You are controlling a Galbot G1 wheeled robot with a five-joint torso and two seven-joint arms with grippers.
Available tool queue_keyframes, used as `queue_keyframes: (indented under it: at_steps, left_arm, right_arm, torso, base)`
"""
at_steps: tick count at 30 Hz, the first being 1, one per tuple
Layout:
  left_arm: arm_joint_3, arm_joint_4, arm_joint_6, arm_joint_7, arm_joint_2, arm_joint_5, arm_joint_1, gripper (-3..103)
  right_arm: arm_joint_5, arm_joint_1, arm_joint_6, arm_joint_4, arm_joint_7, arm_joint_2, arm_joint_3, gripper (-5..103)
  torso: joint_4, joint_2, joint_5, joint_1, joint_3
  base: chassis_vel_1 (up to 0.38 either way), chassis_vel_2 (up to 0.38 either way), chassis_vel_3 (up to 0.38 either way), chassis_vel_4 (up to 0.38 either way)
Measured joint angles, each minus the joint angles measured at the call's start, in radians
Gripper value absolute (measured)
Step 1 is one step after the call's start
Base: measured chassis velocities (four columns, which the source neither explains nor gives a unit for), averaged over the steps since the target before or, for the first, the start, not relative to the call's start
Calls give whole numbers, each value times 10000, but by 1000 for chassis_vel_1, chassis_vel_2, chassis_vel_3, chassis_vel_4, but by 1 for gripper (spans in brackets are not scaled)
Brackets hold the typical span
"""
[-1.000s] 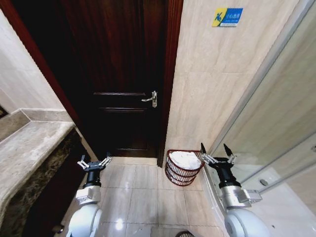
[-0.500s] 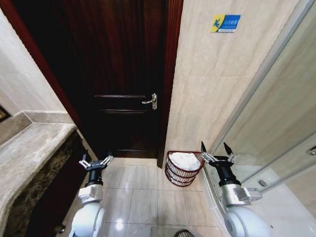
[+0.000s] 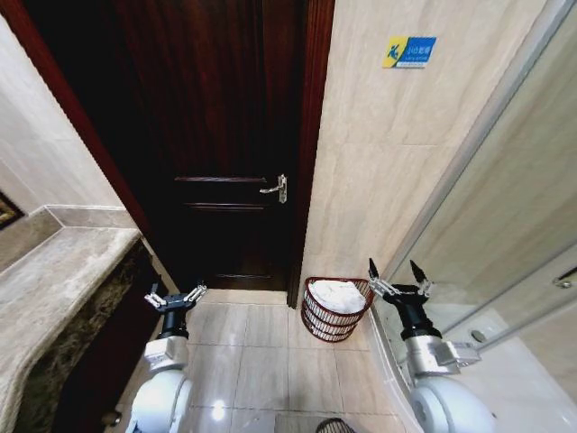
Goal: Discard the used towel into the hamper.
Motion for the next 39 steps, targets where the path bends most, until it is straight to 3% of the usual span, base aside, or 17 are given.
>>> queue_keyframes:
  at_steps: [3, 6, 15, 23, 39]
  left_arm:
    - [54, 32, -184, -132, 2, -4, -7, 100]
    - [127, -281, -143, -349, 38, -509, 102, 100]
    - [18, -378, -204, -364, 93, -321, 116, 100]
    - [-47, -157, -720, -319, 103, -126, 155, 100]
    - [-278, -552, -817, 61, 61, -356, 200, 100]
  right_arm:
    - [49, -63, 4, 42, 5, 24, 18, 100]
    - [125, -100, -52, 123, 35, 35, 98, 100]
    - [156, -190, -15, 166, 44, 82, 165, 100]
    - [117, -262, 147, 174, 35, 137, 97, 100]
    - [91, -409, 64, 358, -45, -106, 145, 100]
  torso:
    - [0, 130, -1, 59, 72]
    - [0, 233, 0, 109, 122]
    - [0, 241, 0, 116, 124]
    - [1, 196, -1, 95, 100]
    - [0, 145, 0, 71, 73]
  base:
    - [0, 0, 0, 0]
    - [0, 0, 0, 0]
    - [0, 0, 0, 0]
    - [0, 0, 0, 0]
    - [0, 0, 0, 0]
